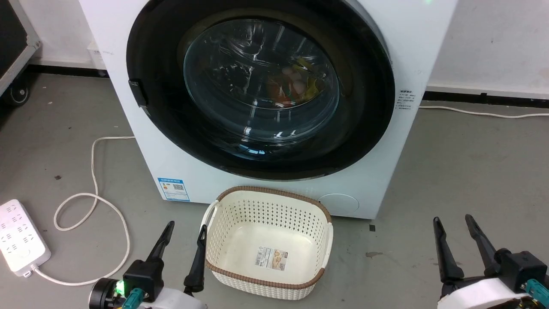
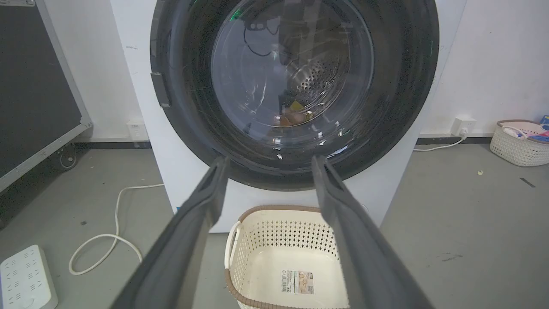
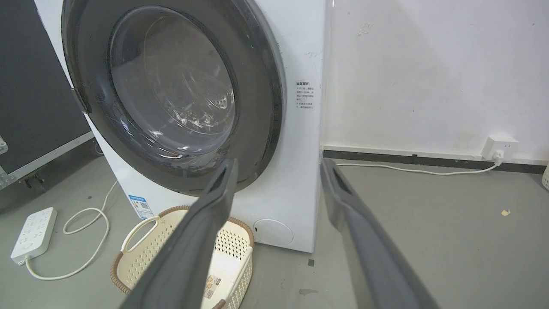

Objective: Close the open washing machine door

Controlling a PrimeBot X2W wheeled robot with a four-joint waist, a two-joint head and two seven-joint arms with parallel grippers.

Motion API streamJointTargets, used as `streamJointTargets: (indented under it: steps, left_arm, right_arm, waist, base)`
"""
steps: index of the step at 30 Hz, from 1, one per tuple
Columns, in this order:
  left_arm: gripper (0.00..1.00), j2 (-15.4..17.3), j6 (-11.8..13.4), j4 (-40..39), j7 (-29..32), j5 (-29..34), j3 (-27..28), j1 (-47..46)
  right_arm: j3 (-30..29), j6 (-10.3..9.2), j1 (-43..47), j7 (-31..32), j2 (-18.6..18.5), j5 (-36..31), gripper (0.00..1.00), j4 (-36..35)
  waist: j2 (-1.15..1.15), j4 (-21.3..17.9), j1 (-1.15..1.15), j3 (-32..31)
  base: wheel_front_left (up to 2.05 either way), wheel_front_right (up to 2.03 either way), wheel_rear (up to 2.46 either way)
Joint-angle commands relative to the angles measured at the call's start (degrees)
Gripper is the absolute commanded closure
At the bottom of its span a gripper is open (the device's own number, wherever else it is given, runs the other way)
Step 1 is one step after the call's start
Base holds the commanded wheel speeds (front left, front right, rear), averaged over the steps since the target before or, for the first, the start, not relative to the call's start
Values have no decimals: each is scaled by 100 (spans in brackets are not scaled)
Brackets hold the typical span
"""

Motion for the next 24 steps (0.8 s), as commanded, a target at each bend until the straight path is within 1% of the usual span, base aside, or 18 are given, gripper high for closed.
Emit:
streamJointTargets:
  steps: [1, 24]
  left_arm:
    - [100, -2, 17, 19, 11, 26, 3, -1]
    - [100, -13, 125, -144, 239, 77, 48, 10]
  right_arm:
    - [5, 0, -1, 5, -1, 0, 100, -2]
    - [98, -1, 20, 233, 3, -84, 100, -182]
  waist:
    - [0, 5, 0, 2]
    - [0, -18, 0, 17]
  base:
    - [0, 0, 0]
    - [0, 0, 0]
